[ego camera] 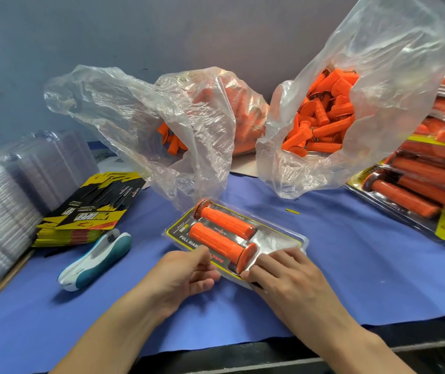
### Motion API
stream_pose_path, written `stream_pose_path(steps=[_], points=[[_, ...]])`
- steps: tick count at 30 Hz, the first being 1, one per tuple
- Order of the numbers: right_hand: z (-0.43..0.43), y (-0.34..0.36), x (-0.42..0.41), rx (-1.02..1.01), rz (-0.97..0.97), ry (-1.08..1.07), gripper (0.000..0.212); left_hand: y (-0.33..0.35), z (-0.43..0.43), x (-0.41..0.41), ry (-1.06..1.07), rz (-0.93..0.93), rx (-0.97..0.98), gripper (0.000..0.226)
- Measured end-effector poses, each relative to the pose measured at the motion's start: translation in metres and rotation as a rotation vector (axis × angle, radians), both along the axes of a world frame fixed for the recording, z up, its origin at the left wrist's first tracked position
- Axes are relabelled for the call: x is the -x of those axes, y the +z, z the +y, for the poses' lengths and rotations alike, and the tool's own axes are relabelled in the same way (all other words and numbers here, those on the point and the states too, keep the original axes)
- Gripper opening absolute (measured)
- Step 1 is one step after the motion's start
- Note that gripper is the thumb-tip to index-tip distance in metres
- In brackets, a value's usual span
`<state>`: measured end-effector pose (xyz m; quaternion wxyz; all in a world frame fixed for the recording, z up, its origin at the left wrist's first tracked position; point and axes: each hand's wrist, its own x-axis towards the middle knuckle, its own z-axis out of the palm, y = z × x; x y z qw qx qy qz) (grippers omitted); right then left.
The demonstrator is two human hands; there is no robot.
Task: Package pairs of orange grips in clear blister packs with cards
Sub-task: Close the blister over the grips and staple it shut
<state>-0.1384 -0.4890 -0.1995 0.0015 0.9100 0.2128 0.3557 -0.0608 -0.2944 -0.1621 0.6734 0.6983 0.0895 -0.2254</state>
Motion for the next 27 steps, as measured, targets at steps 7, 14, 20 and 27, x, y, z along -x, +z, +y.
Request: stream_pose_path(steps=[7, 14, 20, 27], points=[[-0.001, 0.005, 0.001, -0.036, -0.039, 0.018, 0.013, 0.0, 0.02, -0.029, 0.157, -0.045, 0.005, 0.021], [-0.002, 0.009, 0.002, -0.051, 0.0, 0.017, 0.016, -0.001, 0.035, -0.046, 0.211, -0.085, -0.009, 0.02], [-0.001, 0.01, 0.004, -0.084, 0.017, -0.004, 0.017, -0.002, 0.034, -0.053, 0.172, -0.125, -0.174, 0.029], [0.004, 0.011, 0.001, -0.067, 0.081, -0.042, 0.016, 0.0, 0.039, -0.053, 0.132, -0.142, -0.209, 0.031]])
